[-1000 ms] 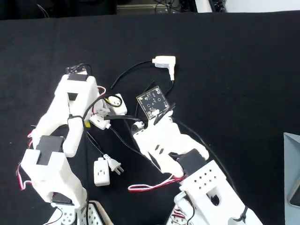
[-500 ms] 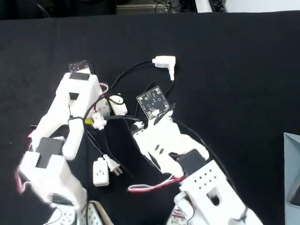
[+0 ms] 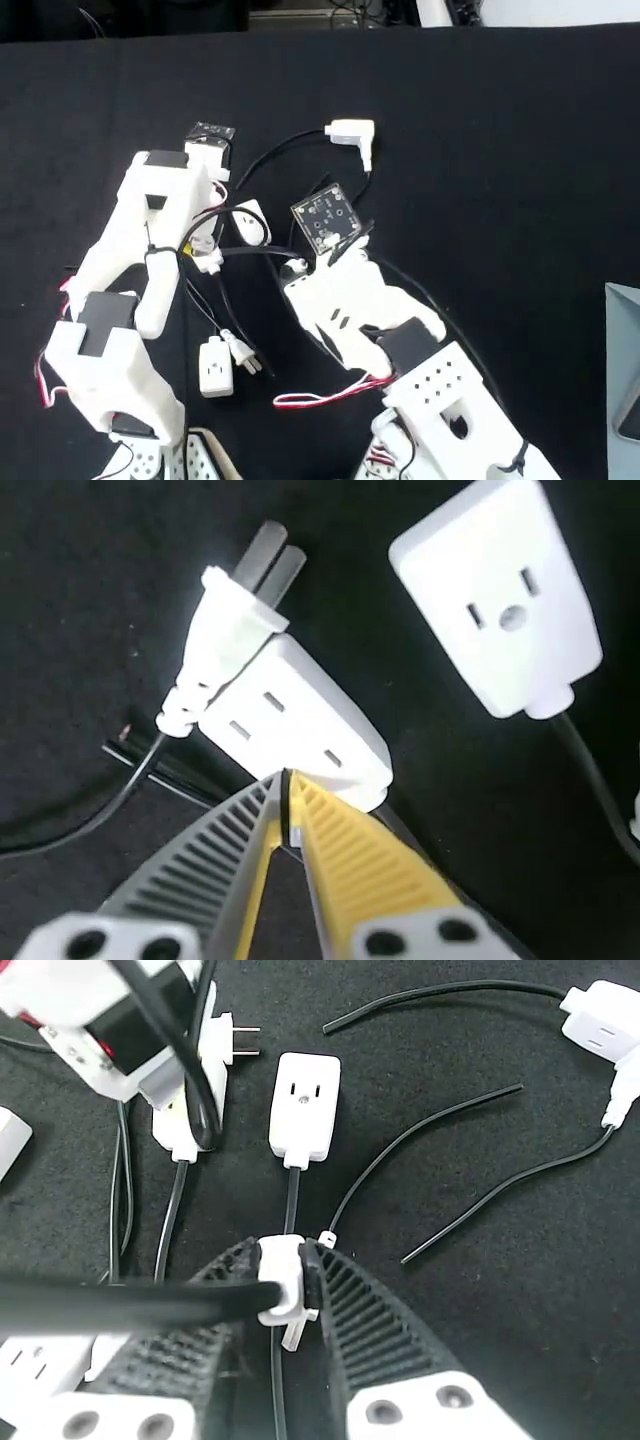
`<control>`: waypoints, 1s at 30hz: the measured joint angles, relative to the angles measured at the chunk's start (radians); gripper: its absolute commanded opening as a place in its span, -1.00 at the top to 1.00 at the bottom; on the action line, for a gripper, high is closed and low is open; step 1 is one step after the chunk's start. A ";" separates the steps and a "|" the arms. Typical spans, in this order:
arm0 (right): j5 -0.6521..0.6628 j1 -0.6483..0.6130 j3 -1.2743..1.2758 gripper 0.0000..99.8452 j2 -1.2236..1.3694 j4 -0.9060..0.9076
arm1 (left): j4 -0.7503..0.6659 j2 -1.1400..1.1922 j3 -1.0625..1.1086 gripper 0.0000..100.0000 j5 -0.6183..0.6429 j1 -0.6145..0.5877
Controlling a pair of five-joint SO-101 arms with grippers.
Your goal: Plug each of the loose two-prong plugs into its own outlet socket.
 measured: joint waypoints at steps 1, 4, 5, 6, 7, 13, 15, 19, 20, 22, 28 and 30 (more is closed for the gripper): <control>0.000 0.000 0.000 0.98 0.000 0.000 | 0.014 0.002 -0.011 0.94 -0.003 0.000; 0.000 0.000 0.000 0.98 0.000 0.000 | 0.089 0.008 -0.061 0.94 -0.003 0.002; 0.000 0.000 0.000 0.98 0.000 0.000 | 0.120 0.008 -0.087 0.94 -0.003 0.005; 0.000 0.000 0.000 0.98 0.000 0.000 | 0.149 0.008 -0.118 0.94 -0.003 0.005; 0.000 0.000 0.000 0.98 0.000 0.000 | 0.184 0.008 -0.150 0.94 -0.003 0.005; 0.000 0.000 0.000 0.98 0.000 0.000 | 0.333 0.008 -0.310 0.81 0.018 0.005; 0.000 0.000 0.000 0.98 0.000 0.000 | 0.353 0.008 -0.334 0.71 0.049 0.005; 0.000 0.000 0.000 0.98 0.000 0.000 | 0.364 0.008 -0.345 0.63 0.167 -0.011; 0.000 0.000 0.000 0.98 0.000 0.000 | 0.365 0.008 -0.351 0.62 0.216 -0.023; 0.000 0.000 0.000 0.98 0.000 0.000 | 0.364 0.008 -0.364 0.57 0.307 -0.051; 0.000 0.000 0.000 0.98 0.000 0.000 | 0.364 0.008 -0.362 0.51 0.459 -0.100; 0.000 0.000 0.000 0.98 0.000 0.000 | 0.361 0.008 -0.330 0.51 0.466 -0.101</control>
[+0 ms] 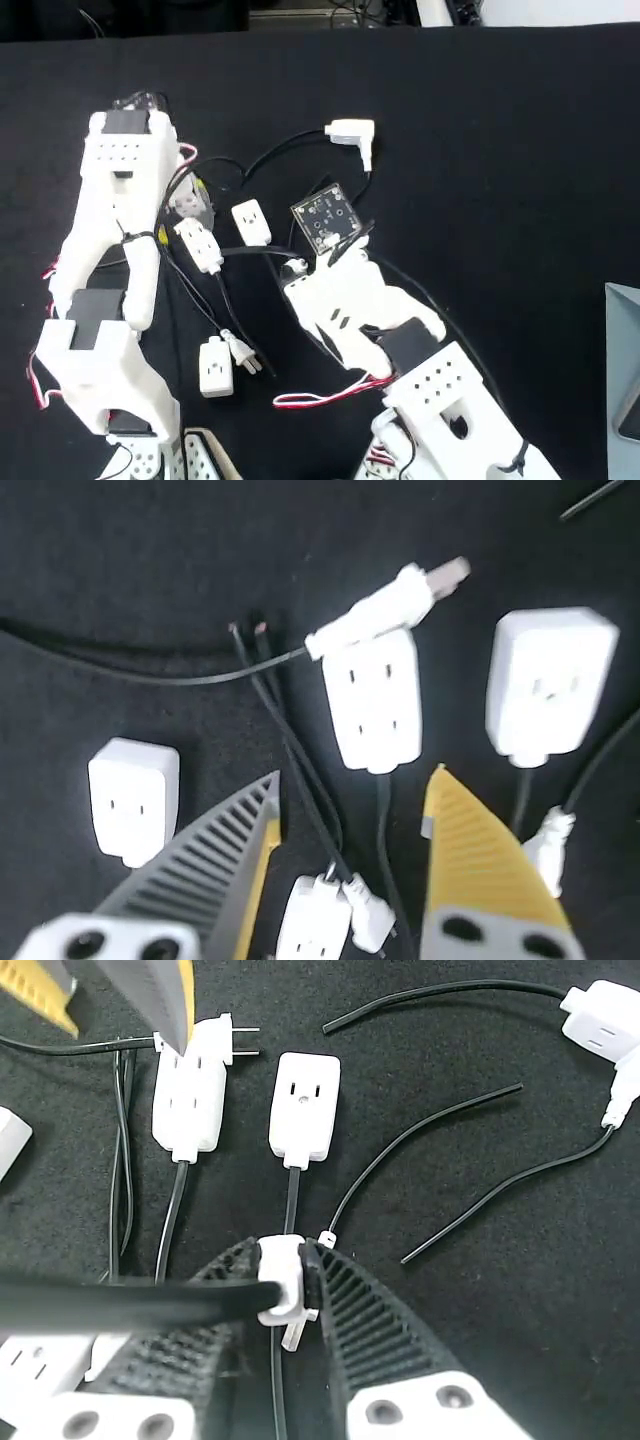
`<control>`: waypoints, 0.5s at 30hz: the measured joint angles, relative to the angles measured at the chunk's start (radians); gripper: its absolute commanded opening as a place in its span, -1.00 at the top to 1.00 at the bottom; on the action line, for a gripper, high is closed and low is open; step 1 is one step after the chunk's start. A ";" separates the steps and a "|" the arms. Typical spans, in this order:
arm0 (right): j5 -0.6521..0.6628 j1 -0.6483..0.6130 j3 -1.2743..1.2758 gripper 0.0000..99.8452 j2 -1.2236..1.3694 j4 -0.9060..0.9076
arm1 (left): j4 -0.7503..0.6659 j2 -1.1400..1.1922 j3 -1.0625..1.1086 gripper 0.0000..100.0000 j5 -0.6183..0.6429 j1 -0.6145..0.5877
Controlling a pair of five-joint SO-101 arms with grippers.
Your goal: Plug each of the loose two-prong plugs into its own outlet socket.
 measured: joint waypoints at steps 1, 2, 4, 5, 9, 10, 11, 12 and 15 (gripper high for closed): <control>0.000 0.000 0.000 0.98 0.000 0.000 | -0.008 0.000 0.025 0.51 0.000 0.000; 0.000 0.000 0.000 0.98 0.000 0.000 | -0.029 0.000 0.049 0.51 0.003 0.000; 0.000 0.000 0.000 0.98 0.000 0.000 | -0.080 0.000 0.109 0.52 0.008 0.002; 0.000 0.000 0.000 0.98 0.000 0.000 | -0.107 0.000 0.144 0.52 0.009 0.009; 0.000 0.000 0.003 0.98 0.000 0.000 | -0.281 0.000 0.307 0.52 0.006 0.051; 0.000 0.000 0.003 0.98 0.000 0.000 | -0.315 0.000 0.345 0.52 0.006 0.057; 0.000 0.000 0.003 0.98 0.000 0.000 | -0.358 0.000 0.377 0.52 0.006 0.063; 0.000 0.000 0.003 0.98 0.000 0.000 | -0.387 0.000 0.402 0.52 0.006 0.069; 0.000 0.000 0.003 0.98 0.000 0.000 | -0.428 0.000 0.420 0.52 0.006 0.071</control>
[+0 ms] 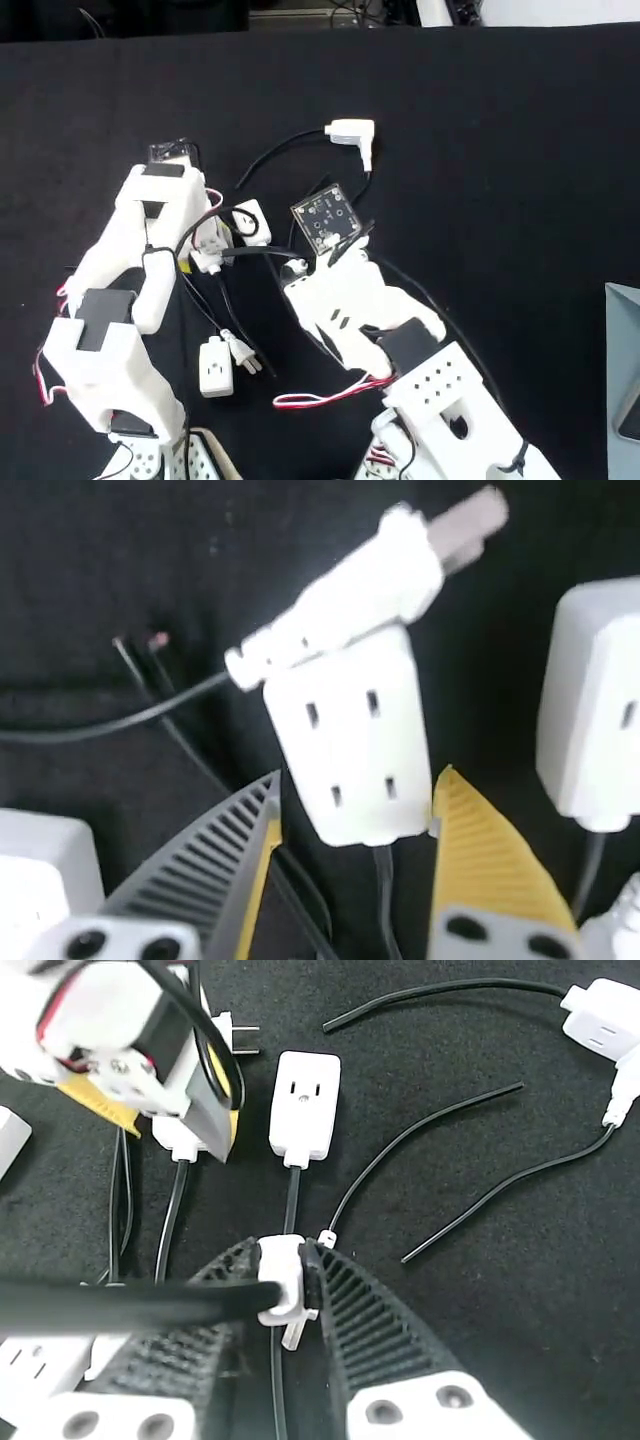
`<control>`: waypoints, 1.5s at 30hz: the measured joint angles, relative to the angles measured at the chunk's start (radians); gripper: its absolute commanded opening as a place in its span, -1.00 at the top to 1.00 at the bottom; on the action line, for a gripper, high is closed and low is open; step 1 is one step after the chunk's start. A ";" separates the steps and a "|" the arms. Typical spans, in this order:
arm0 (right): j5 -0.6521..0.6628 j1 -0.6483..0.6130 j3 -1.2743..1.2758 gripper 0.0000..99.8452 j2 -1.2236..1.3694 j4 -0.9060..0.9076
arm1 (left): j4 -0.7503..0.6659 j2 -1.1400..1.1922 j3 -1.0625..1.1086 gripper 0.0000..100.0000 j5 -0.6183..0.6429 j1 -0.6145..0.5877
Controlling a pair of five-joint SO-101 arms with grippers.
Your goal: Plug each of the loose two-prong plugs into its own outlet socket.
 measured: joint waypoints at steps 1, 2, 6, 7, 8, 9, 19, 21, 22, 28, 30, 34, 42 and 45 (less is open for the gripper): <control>0.000 0.000 0.000 0.98 0.000 0.000 | -0.009 0.000 0.000 0.52 0.000 0.000; 0.000 0.000 0.000 0.98 0.000 0.000 | -0.014 0.000 0.000 0.52 0.000 -0.002; 0.000 0.000 0.000 0.98 0.000 0.000 | -0.014 0.000 0.000 0.52 0.000 -0.002; 0.000 0.000 0.000 0.98 0.000 0.000 | -0.014 0.000 0.000 0.52 0.000 -0.002; 0.000 0.000 0.000 0.98 0.000 0.000 | -0.014 0.000 0.000 0.54 0.000 -0.002; 0.000 0.000 0.000 0.98 0.000 0.000 | -0.017 0.000 0.000 0.58 0.000 -0.002; 0.000 0.000 0.005 0.98 0.000 0.000 | -0.098 0.000 0.006 0.94 0.005 0.000; 0.000 0.000 0.014 0.98 0.000 0.000 | -0.100 0.000 0.006 0.94 -0.002 0.000; 0.000 0.000 0.014 0.98 0.000 0.000 | -0.100 0.000 0.006 0.94 -0.025 0.000; 0.000 0.000 0.014 0.98 0.000 0.000 | -0.038 -0.074 -0.012 0.94 -0.264 0.000; 0.000 0.000 0.014 0.98 0.000 0.000 | 0.012 -0.140 -0.037 0.94 -0.330 -0.002; 0.000 0.000 0.014 0.98 0.000 0.000 | 0.054 -0.293 -0.066 0.94 -0.448 -0.003; 0.000 0.000 0.014 0.98 0.000 0.000 | 0.071 -0.491 -0.086 0.94 -0.637 -0.029; 0.000 0.000 0.014 0.98 0.000 0.000 | 0.101 -0.500 -0.087 0.94 -0.764 -0.032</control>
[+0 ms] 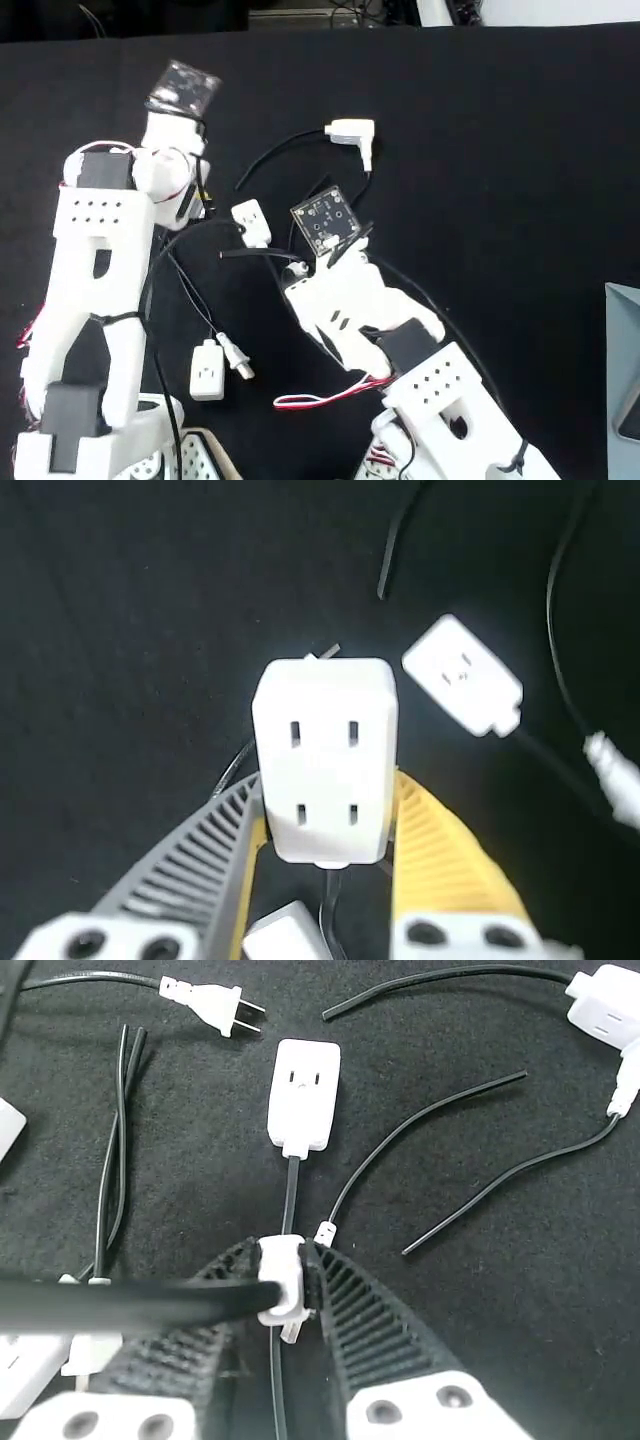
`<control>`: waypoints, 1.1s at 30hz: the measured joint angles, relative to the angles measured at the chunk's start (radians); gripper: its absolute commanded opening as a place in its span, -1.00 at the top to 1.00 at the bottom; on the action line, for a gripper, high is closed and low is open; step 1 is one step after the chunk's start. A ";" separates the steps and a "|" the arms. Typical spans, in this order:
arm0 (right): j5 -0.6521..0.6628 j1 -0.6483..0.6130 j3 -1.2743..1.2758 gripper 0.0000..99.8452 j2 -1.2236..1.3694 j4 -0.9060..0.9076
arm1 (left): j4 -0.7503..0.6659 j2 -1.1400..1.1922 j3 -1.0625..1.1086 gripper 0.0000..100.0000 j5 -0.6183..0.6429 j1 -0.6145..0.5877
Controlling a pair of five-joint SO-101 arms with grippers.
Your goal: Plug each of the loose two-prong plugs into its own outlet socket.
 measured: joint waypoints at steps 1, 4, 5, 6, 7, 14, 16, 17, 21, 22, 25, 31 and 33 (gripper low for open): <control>0.000 0.000 0.000 0.98 0.000 0.000 | 0.011 0.000 0.003 0.94 -0.049 0.000; 0.000 0.000 0.000 0.98 0.000 0.000 | 0.026 -0.009 0.060 0.94 -0.189 0.000; 0.000 0.000 0.000 0.98 0.000 0.000 | 0.026 -0.009 0.089 0.94 -0.227 0.000; 0.000 0.000 0.000 0.98 0.000 0.000 | 0.026 -0.009 0.120 0.94 -0.258 0.003; 0.000 0.000 0.000 0.98 0.000 0.000 | 0.026 -0.009 0.150 0.94 -0.279 0.005; 0.000 0.000 0.000 0.98 0.000 0.000 | -0.020 -0.009 0.327 0.62 -0.299 0.077; 0.000 0.000 0.000 0.98 0.000 0.000 | -0.060 -0.009 0.382 0.59 -0.265 0.083; 0.000 0.000 0.000 0.98 0.000 0.000 | -0.080 -0.009 0.407 0.59 -0.247 0.083; 0.000 0.005 0.000 0.98 0.000 0.000 | -0.157 -0.009 0.485 0.58 -0.218 0.087; 0.000 0.005 0.002 0.98 0.000 -0.008 | -0.164 -0.009 0.488 0.57 -0.216 0.087; 0.000 0.005 0.006 0.98 0.000 -0.025 | -0.172 -0.015 0.489 0.50 -0.216 0.087; 0.000 0.006 0.012 0.98 0.000 -0.028 | -0.120 -0.018 0.465 0.49 -0.209 0.084; 0.000 0.006 0.012 0.98 0.000 -0.028 | -0.083 -0.018 0.420 0.49 -0.207 0.060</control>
